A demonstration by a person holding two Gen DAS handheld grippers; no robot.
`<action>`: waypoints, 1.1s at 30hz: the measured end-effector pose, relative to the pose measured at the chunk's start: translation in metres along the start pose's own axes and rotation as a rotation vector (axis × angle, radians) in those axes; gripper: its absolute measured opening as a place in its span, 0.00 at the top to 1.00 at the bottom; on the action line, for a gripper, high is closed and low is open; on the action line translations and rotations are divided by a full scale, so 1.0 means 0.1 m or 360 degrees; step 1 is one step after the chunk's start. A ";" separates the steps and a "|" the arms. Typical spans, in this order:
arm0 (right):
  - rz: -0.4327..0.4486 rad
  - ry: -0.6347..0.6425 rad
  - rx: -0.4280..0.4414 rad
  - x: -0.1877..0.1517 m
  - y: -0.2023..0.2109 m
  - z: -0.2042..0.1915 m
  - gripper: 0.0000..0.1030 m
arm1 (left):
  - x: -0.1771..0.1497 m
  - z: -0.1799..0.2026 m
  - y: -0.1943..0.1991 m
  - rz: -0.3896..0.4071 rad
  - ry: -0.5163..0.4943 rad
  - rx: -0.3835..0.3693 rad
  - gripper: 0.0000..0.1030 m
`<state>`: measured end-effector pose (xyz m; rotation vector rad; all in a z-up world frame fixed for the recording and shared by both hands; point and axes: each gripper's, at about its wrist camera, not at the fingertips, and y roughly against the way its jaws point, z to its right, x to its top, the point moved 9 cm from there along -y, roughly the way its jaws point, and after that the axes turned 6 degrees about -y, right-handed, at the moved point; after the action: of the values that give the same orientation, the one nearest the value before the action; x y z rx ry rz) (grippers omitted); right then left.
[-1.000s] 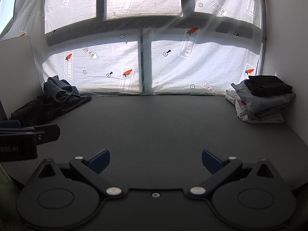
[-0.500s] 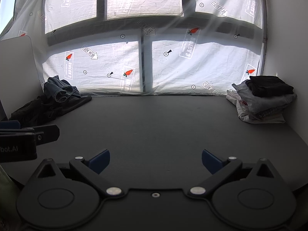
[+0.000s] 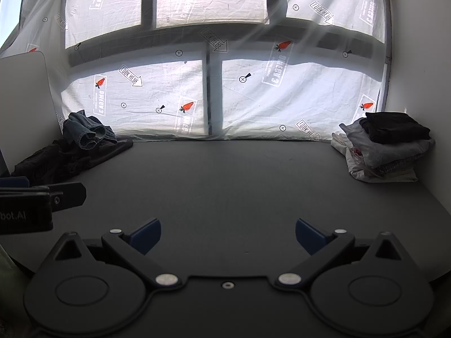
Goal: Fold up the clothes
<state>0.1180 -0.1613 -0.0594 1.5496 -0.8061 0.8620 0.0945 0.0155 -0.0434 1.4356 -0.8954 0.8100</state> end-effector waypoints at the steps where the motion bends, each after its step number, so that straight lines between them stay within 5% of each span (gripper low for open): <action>1: -0.0002 -0.0004 -0.0014 -0.01 -0.01 0.04 0.00 | -0.01 0.01 -0.02 -0.0006 0.0003 -0.0001 0.00; 11: -0.0087 -0.0155 -0.0094 -0.03 -0.44 0.45 0.00 | -0.16 0.01 -0.39 -0.0170 -0.0034 0.0113 0.00; 14: -0.0097 -0.0138 -0.0072 0.01 -0.63 0.46 0.00 | -0.14 -0.09 -0.59 -0.0225 0.0065 0.0147 0.00; 26: -0.0096 0.0050 0.0020 0.57 -1.64 0.19 0.00 | 0.24 -0.77 -1.24 -0.0395 0.0329 0.0369 0.00; 33: -0.0205 0.0145 0.0160 0.63 -2.06 -0.27 0.00 | 0.09 -1.22 -1.30 -0.0452 0.0438 0.0522 0.00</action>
<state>0.3236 -0.1092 -0.1030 1.6196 -0.5988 0.8828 0.2172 0.1377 -0.0881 1.6397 -0.3479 0.9378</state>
